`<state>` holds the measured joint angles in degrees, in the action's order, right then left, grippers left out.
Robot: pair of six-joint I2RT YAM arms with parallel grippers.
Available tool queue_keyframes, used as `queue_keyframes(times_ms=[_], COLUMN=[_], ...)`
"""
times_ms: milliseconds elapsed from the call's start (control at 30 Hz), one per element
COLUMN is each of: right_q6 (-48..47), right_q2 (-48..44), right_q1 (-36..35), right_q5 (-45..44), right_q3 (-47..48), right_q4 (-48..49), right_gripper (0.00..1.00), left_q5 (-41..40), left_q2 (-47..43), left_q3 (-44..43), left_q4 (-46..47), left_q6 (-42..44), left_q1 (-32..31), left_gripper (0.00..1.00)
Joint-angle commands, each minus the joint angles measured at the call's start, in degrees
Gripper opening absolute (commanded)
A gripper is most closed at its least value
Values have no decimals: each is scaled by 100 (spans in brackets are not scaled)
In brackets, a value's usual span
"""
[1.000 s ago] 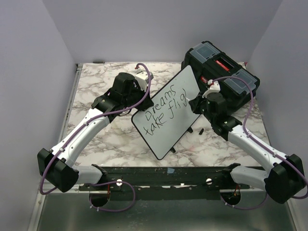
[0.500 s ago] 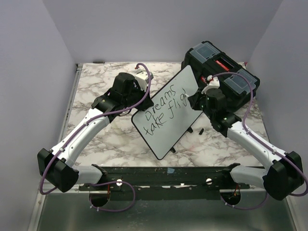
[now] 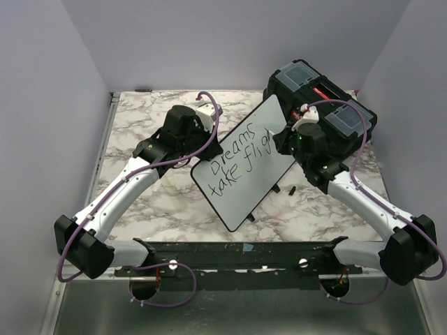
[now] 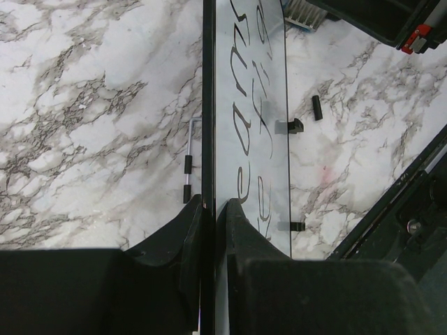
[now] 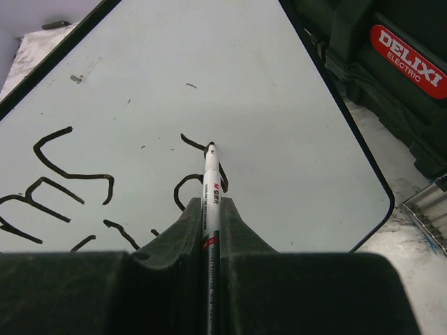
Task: Write a sentence on the whiteboard
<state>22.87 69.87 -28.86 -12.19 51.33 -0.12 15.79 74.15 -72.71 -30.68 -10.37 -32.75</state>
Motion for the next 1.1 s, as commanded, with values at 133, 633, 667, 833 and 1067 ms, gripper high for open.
queue_keyframes(times_ms=[133,633,667,833,1067], right_q6=[-132,-68,-53,-1,-22], right_q2=[191,37,15,-52,-146], right_q1=[6,-2,2,3,-1], right_q5=[-274,-149,-153,-143,-205], right_q3=[209,-214,-256,-433,-431], right_q4=[-190,-252,-261,-261,-363], right_gripper=[1,1,1,1,1], left_q5=[-208,-208,-209,-204,-208], left_q2=[222,210,214,214,205], left_q3=[281,275,275,274,274], left_q4=[-923,-925,-930,-931,-931], left_q6=[605,606,606,606,606], left_q1=[-188,-183,-189,-190,-196], left_gripper=[0,0,0,0,0])
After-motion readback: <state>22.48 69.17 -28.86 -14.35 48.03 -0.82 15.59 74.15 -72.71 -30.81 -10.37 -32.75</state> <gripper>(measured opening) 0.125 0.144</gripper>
